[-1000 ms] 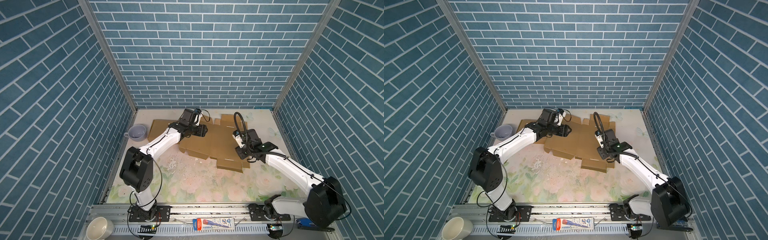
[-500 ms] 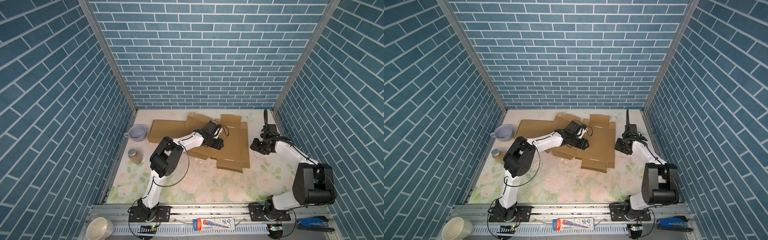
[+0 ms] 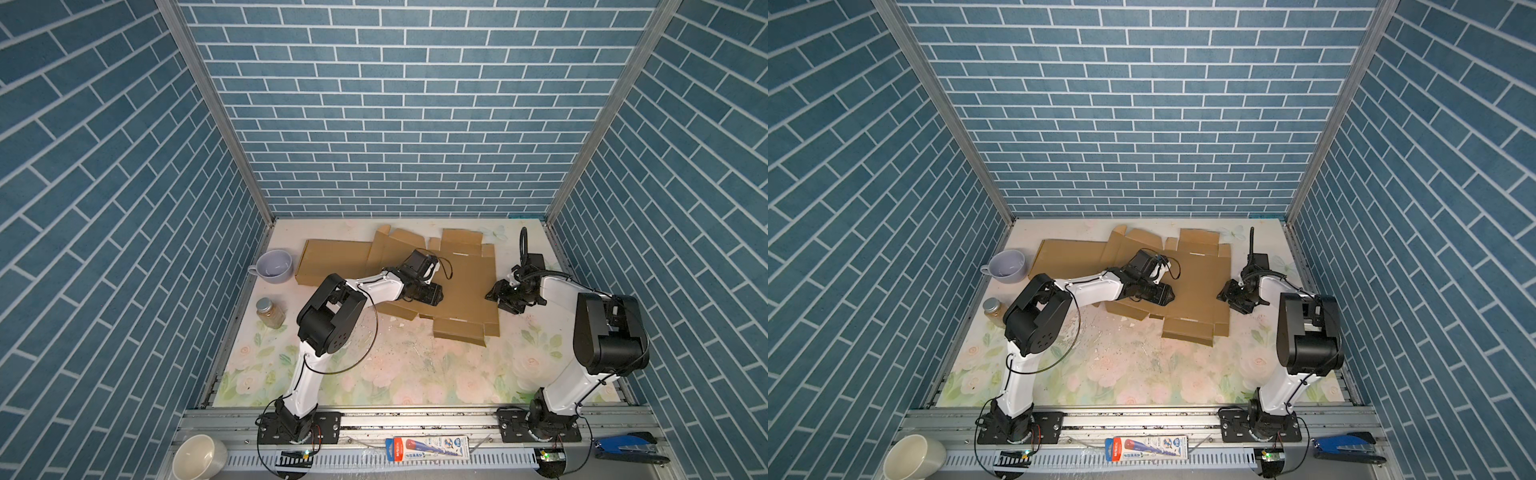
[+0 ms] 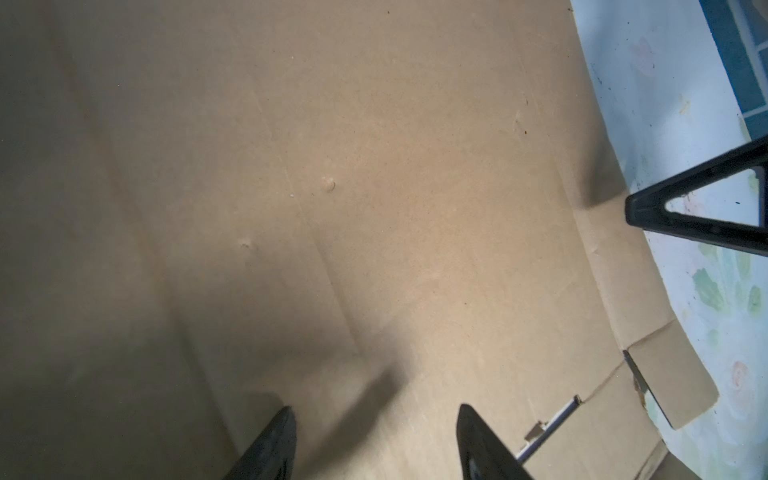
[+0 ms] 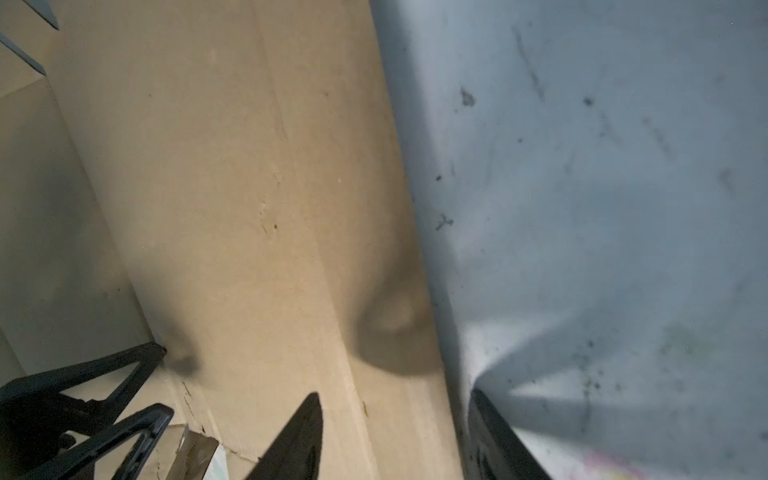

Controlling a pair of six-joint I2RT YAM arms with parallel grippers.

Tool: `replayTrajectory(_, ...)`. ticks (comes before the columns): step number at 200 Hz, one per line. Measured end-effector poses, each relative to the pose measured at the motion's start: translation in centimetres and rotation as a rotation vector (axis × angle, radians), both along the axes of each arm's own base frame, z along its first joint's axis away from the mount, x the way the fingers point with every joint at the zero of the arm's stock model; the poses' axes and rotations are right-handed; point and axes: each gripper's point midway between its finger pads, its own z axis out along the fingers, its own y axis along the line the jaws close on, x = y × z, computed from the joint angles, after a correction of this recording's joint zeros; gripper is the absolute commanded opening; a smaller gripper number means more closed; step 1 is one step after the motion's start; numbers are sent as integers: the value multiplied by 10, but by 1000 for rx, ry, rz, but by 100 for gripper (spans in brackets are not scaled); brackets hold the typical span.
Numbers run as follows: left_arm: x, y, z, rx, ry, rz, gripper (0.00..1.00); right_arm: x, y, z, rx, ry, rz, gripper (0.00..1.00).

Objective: Fold the paper box

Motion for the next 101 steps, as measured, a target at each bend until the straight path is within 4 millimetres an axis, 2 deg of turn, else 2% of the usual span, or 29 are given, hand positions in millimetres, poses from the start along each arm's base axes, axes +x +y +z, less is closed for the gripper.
replayTrajectory(57, -1, 1, 0, -25, -8, 18, 62, 0, 5, 0, -2, 19, 9, 33)
replayTrajectory(101, 0, 1, 0, -36, -6, 31, 61, 11, 20, 9, -57, -6, 60, 27)
